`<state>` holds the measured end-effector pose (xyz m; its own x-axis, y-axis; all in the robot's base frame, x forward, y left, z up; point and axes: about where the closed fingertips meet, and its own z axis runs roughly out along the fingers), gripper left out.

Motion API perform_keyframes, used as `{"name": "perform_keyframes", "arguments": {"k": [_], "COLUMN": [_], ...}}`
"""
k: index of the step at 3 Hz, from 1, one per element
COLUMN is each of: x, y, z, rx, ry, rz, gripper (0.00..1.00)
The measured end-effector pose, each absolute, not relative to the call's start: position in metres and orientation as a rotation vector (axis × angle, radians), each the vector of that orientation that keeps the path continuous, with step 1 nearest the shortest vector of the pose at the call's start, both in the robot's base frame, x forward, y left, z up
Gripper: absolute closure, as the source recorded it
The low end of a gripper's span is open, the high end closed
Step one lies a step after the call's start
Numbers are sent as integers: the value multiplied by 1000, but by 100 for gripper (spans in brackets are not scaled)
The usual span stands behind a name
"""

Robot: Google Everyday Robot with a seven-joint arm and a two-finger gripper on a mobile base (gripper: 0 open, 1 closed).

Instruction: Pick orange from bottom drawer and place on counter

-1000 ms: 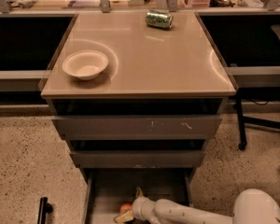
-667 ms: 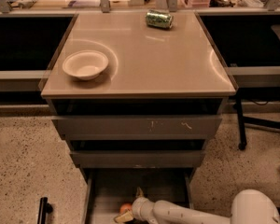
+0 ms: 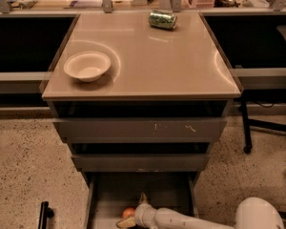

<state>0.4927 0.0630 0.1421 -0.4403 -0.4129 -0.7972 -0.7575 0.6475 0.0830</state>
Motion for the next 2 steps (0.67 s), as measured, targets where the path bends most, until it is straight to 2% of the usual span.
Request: {"name": "perform_keyframes", "arguments": {"k": [2], "x": [488], "y": [60], "z": [132], "rx": [-889], "ry": [2105], "rz": [524], "gripper": [0]}}
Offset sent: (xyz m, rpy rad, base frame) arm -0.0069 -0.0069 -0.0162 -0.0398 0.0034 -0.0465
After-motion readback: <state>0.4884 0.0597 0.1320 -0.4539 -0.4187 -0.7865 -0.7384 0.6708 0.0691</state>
